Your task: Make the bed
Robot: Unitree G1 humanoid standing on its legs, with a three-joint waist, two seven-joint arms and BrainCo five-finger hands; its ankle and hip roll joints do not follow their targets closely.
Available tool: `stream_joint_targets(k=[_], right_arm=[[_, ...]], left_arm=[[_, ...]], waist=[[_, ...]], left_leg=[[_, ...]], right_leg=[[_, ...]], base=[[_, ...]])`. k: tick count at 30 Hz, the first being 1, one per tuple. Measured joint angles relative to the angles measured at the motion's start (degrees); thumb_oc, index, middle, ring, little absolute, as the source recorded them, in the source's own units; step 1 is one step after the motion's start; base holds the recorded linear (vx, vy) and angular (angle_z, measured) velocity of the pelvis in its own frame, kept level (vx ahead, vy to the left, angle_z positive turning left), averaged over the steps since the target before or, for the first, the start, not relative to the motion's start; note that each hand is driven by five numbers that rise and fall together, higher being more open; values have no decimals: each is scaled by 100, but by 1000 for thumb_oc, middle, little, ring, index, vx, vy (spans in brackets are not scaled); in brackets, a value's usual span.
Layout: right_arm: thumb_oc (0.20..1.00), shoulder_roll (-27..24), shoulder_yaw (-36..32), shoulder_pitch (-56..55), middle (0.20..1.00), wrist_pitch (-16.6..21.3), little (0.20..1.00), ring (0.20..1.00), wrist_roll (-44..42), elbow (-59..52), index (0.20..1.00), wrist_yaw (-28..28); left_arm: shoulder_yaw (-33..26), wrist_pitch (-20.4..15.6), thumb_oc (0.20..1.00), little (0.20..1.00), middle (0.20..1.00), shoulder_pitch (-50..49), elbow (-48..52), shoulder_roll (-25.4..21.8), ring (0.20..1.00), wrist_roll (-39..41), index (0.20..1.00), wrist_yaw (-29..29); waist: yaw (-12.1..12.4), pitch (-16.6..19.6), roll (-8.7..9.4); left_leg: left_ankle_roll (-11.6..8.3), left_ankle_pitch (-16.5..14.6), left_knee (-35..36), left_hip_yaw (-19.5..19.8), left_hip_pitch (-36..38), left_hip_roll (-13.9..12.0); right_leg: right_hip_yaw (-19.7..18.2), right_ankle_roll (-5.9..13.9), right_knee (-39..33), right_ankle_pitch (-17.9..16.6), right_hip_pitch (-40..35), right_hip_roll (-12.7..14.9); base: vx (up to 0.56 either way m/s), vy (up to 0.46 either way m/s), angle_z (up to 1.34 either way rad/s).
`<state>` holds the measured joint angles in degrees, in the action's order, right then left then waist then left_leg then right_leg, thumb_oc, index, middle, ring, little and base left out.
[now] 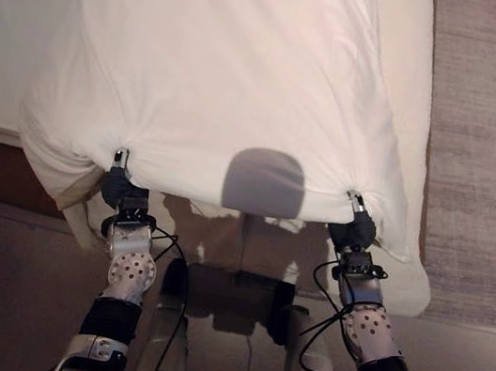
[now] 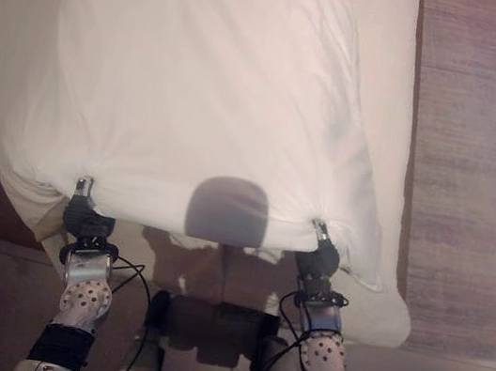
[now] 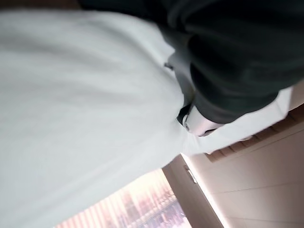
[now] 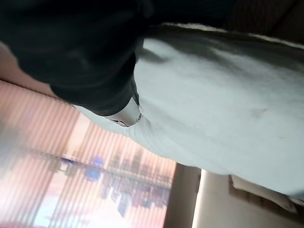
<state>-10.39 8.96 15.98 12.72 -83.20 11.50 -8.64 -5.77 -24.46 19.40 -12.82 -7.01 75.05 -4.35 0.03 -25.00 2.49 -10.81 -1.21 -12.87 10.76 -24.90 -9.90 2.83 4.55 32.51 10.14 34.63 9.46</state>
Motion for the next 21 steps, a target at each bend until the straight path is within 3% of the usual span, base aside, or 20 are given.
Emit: stream_joint_targets(k=[1,2,3,4,5,6,7,8,9,10,11,12,13,15,16,19,21], right_arm=[[200,11,-154,-73,200,18,200,200,69,1,200,96],[200,2,-274,-188,200,82,200,200,92,-48,200,175],[200,-18,-500,-291,200,161,200,200,114,81,200,253],[200,-5,-520,-278,200,212,200,200,131,123,200,335],[200,47,-518,-259,200,280,200,200,155,257,200,439],[200,98,-514,-285,200,282,200,200,168,285,200,473],[200,113,-494,-328,200,285,200,200,274,205,200,490],[200,115,-461,-309,200,299,200,200,282,223,200,488],[200,178,-438,-229,200,300,200,200,281,250,200,492],[200,216,-434,-245,200,306,200,200,280,275,200,495],[200,227,-428,-227,200,324,200,200,279,319,200,501],[200,227,-425,-303,200,340,200,200,282,397,200,516],[200,227,-426,-335,200,369,200,200,284,395,200,520],[200,239,-416,-410,200,480,200,200,284,417,200,518],[200,213,-402,-401,200,499,200,200,284,485,200,517],[200,192,-361,-382,200,496,200,200,286,594,200,511],[200,144,-366,-354,200,497,200,200,310,737,200,510]], left_arm=[[114,5,200,200,200,91,-44,66,200,7,200,-63],[312,4,200,200,200,87,-48,102,200,5,200,-98],[570,10,200,200,200,42,-89,220,200,-10,200,-108],[668,9,200,200,200,19,-95,230,200,-7,200,-104],[750,-3,200,200,200,-6,-90,175,200,-15,200,-91],[748,-4,200,200,200,-8,-119,107,200,-57,200,-70],[727,6,200,200,200,0,-196,59,200,-180,200,-69],[714,3,200,200,200,-8,-206,88,200,-183,200,-71],[645,-16,200,200,200,-42,-215,55,200,-183,200,-75],[660,-10,200,200,200,-90,-205,86,200,-189,200,-79],[666,-8,200,200,200,-106,-205,56,200,-191,200,-80],[682,-4,200,200,200,-152,-139,134,200,-233,200,-117],[697,4,200,200,200,-165,-97,159,200,-248,200,-148],[776,7,200,200,200,-200,-50,186,200,-445,200,-261],[834,16,200,200,200,-243,-35,150,200,-456,200,-311],[856,27,200,200,200,-333,56,127,200,-457,200,-359],[911,44,200,200,200,-367,56,130,200,-456,200,-362]], waist=[[-34,-9,17],[-62,-10,19],[-141,3,-37],[-168,1,-61],[-171,10,-74],[-59,10,-87],[45,8,-92],[84,5,-87],[71,-13,-119],[26,-14,-131],[12,-13,-127],[-92,-6,-97],[-102,10,-69],[-90,30,-15],[-102,34,-7],[-88,43,-6],[-89,45,-1]], left_leg=[[-6,-45,-347,-226,-201,210],[246,-138,-606,-330,-319,542],[529,-170,-714,-686,-274,910],[670,-293,-922,-826,-319,1005],[880,-473,-1198,-1094,-403,997],[986,-554,-1284,-1286,-419,970],[1153,-570,-1275,-1313,-424,1187],[1207,-521,-1138,-1235,-374,1258],[1261,-265,-820,-1072,-292,1301],[1363,-82,-499,-1068,-198,1424],[1380,-27,-411,-1065,-162,1461],[1468,87,-174,-1062,-60,1605],[1428,115,-53,-1086,-34,1663],[1451,266,224,-1089,47,1791],[1481,344,363,-1071,127,1846],[1456,461,523,-1000,238,1860],[1299,414,119,-1012,78,1903]], right_leg=[[3,237,-294,-217,-86,286],[-56,320,-556,-393,-189,484],[-135,224,-892,-658,-431,797],[-111,166,-1144,-706,-605,949],[-65,83,-1654,-1034,-825,986],[-1,-94,-1865,-1154,-928,972],[-167,-127,-1562,-1210,-872,800],[-371,-12,-1166,-847,-602,624],[-561,87,-695,-456,-321,141],[-403,68,-554,-276,-199,-295],[-325,76,-536,-234,-175,-401],[-119,63,-563,-201,-244,-839],[-137,29,-611,-220,-254,-990],[-236,-210,-623,-207,-335,-1440],[-296,-786,-938,-356,-530,-1498],[-297,-896,-1060,-438,-635,-1490],[-249,-917,-973,-428,-650,-1437]], base=[[76,776,7],[49,784,30],[100,676,32],[82,672,6],[62,616,-25],[4,546,-64],[-14,462,-62],[5,353,-59],[-10,252,-32],[4,176,-16],[11,115,18],[24,86,28],[30,48,31],[6,17,15],[0,0,0],[-55,-73,2],[-79,-134,27]])
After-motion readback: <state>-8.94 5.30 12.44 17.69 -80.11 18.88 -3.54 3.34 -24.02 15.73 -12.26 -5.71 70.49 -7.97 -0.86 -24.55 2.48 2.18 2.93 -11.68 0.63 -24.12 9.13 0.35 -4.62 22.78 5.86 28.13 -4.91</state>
